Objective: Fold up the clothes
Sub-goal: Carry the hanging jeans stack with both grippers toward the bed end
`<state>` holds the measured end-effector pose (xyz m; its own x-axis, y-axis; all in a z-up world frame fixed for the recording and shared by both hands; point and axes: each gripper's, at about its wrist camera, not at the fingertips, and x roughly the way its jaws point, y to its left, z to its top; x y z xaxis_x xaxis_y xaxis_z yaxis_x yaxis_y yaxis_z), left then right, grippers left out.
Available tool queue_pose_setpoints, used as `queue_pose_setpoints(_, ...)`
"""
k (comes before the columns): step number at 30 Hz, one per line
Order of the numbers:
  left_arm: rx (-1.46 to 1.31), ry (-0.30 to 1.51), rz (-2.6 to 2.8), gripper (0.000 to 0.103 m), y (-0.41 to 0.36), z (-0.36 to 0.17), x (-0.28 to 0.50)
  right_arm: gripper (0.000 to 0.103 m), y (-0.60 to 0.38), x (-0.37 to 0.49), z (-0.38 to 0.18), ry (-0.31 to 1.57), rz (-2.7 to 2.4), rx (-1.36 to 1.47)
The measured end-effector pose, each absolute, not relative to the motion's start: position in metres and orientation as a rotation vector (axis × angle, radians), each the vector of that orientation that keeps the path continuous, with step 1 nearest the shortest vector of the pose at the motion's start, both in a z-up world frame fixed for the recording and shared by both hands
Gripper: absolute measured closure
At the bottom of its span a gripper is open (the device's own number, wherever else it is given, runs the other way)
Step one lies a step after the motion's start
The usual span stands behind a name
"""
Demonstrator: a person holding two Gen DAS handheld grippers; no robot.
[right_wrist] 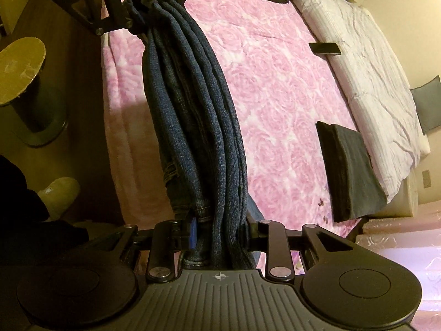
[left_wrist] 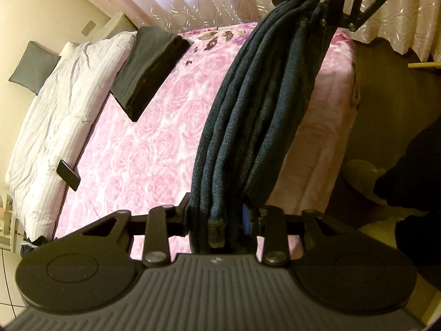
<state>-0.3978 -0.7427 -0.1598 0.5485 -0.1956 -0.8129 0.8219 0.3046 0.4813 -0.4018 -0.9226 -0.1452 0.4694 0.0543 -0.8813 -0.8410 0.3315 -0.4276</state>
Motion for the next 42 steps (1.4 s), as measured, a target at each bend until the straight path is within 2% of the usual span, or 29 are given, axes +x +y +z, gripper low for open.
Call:
queue_pose_setpoints(16, 1.038, 0.743, -0.745, 0.072, -0.733, -0.159, -0.421, 0.074, -0.916, -0.418, -0.149, 0.913, 0.734, -1.082)
queue_pose_setpoints(42, 1.051, 0.697, -0.697, 0.072, -0.696, -0.136, -0.416, 0.074, -0.884, -0.417, -0.130, 0.838, 0.753, -1.142)
